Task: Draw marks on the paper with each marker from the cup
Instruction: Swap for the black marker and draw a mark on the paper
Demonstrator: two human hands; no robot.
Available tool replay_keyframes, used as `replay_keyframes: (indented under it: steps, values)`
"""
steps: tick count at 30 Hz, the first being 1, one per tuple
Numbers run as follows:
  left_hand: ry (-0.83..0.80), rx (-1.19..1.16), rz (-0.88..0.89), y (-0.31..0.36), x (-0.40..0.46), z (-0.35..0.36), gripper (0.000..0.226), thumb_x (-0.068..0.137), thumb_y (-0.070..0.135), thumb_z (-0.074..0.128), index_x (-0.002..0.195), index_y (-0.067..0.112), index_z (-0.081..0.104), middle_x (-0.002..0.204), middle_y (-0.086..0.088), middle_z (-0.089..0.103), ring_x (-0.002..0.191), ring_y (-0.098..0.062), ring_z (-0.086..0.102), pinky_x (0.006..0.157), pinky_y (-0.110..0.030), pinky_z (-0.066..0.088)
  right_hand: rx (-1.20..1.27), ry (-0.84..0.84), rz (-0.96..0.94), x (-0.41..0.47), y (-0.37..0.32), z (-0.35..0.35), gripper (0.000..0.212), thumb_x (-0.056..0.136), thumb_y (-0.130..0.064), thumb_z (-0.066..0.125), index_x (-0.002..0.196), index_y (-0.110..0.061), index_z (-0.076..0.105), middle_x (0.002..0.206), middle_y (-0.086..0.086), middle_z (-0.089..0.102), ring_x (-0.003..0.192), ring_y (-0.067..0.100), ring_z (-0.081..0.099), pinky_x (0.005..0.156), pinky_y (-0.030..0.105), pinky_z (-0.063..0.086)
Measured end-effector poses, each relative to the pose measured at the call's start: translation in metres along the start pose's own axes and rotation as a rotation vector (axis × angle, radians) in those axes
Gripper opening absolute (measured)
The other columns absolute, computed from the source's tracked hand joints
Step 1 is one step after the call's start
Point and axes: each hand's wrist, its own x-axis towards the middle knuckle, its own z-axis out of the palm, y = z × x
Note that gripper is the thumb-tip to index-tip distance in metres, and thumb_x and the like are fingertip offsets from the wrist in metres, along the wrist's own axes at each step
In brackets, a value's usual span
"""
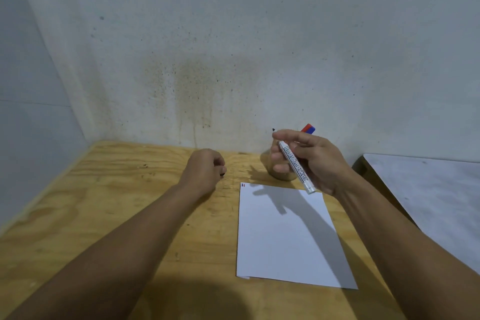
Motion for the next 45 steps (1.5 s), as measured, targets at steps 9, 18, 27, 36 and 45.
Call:
replay_keyframes:
  steps: [9,18,27,36,45]
  values:
    - [0.006,0.083,0.093,-0.018,0.001,0.017,0.027,0.078,0.015,0.073,0.104,0.007,0.069,0.1,-0.01,0.063,0.091,-0.021,0.058,0.077,-0.026,0.042,0.04,0.064,-0.115,0.011,0.038,0.0,0.024,0.091,-0.002,0.06,0.115,-0.007,0.065,0.082,0.016,0.058,0.073,0.021,0.061,0.059,0.029,0.057]
    - [0.037,0.034,0.279,-0.003,-0.048,0.019,0.027,0.075,0.032,0.073,0.096,0.017,0.071,0.093,0.002,0.065,0.087,-0.012,0.052,0.075,-0.03,0.045,-0.266,0.191,-0.12,0.026,0.068,0.015,0.007,0.087,-0.001,0.068,0.092,0.004,0.066,0.085,0.023,0.069,0.073,0.031,0.07,0.065,0.037,0.063]
    - [-0.029,0.133,0.328,-0.015,-0.054,0.031,0.039,0.075,0.044,0.071,0.106,0.02,0.071,0.107,0.002,0.066,0.101,-0.016,0.051,0.088,-0.04,0.046,-0.263,0.191,-0.117,0.024,0.084,0.028,0.006,0.081,0.019,0.061,0.082,0.014,0.057,0.071,0.024,0.053,0.05,0.023,0.057,0.049,0.032,0.048]
    - [-0.027,0.115,0.329,-0.018,-0.053,0.034,0.036,0.076,0.042,0.069,0.105,0.021,0.071,0.104,0.003,0.064,0.1,-0.015,0.049,0.09,-0.043,0.044,-0.471,0.264,-0.206,0.027,0.096,0.021,0.01,0.08,0.013,0.065,0.086,0.02,0.062,0.075,0.024,0.064,0.054,0.011,0.064,0.054,0.022,0.056]
    - [-0.031,0.1,0.323,-0.018,-0.052,0.034,0.037,0.074,0.042,0.069,0.104,0.02,0.072,0.102,0.002,0.063,0.099,-0.014,0.049,0.09,-0.043,0.043,-0.461,0.27,-0.225,0.028,0.097,0.021,0.01,0.079,0.013,0.066,0.085,0.02,0.062,0.075,0.033,0.063,0.057,0.016,0.063,0.054,0.023,0.056]
